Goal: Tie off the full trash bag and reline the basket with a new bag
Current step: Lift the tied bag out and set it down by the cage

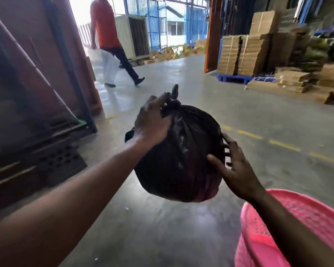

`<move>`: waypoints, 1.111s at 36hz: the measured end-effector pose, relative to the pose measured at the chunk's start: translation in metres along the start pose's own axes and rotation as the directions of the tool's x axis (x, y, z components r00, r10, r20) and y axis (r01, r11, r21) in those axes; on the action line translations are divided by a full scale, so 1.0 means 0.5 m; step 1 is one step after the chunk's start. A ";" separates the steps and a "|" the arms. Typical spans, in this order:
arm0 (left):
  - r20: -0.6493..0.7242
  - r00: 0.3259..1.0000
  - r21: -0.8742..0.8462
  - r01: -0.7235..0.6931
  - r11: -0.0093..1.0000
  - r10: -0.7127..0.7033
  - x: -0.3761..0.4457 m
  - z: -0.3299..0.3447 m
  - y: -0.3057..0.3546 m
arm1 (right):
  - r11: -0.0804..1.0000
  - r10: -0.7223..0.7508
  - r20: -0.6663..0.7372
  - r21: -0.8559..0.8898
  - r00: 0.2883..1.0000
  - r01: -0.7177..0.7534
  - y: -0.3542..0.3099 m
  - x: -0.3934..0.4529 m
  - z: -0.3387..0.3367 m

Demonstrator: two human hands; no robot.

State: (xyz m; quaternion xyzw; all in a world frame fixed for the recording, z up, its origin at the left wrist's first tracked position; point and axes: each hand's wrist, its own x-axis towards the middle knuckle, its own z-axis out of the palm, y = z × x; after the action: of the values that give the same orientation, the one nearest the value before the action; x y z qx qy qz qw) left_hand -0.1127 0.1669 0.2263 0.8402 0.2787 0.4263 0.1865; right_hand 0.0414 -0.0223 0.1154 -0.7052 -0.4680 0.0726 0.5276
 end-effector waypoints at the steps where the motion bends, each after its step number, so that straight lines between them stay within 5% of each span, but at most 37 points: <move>1: 0.006 0.999 0.005 0.035 0.999 -0.035 -0.003 -0.013 -0.036 | 1.000 0.004 0.033 -0.013 0.999 -0.003 -0.006 0.005 0.033; 8: -0.024 0.966 -0.025 0.256 0.966 -0.257 -0.045 -0.114 -0.275 | 0.982 0.059 0.399 -0.189 0.915 0.019 -0.109 0.083 0.239; 14: -0.081 0.924 -0.047 0.371 0.927 -0.374 -0.082 -0.188 -0.382 | 0.932 0.071 0.581 -0.328 0.811 0.153 -0.197 0.157 0.385; 23: -0.163 0.865 0.040 0.487 0.873 -0.475 -0.109 -0.234 -0.552 | 0.889 0.023 0.697 -0.342 0.717 0.304 -0.172 0.222 0.589; 40: -0.235 0.750 0.213 0.660 0.720 -0.618 -0.056 -0.303 -1.047 | 0.960 -0.115 0.781 -0.071 0.613 0.271 -0.028 0.403 1.149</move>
State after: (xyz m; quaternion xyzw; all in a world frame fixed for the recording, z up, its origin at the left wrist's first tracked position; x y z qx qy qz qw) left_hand -0.4124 0.5667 0.0067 0.6755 0.6227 0.3518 0.1793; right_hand -0.1983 0.5145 -0.0429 -0.5967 -0.7259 0.2656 0.2154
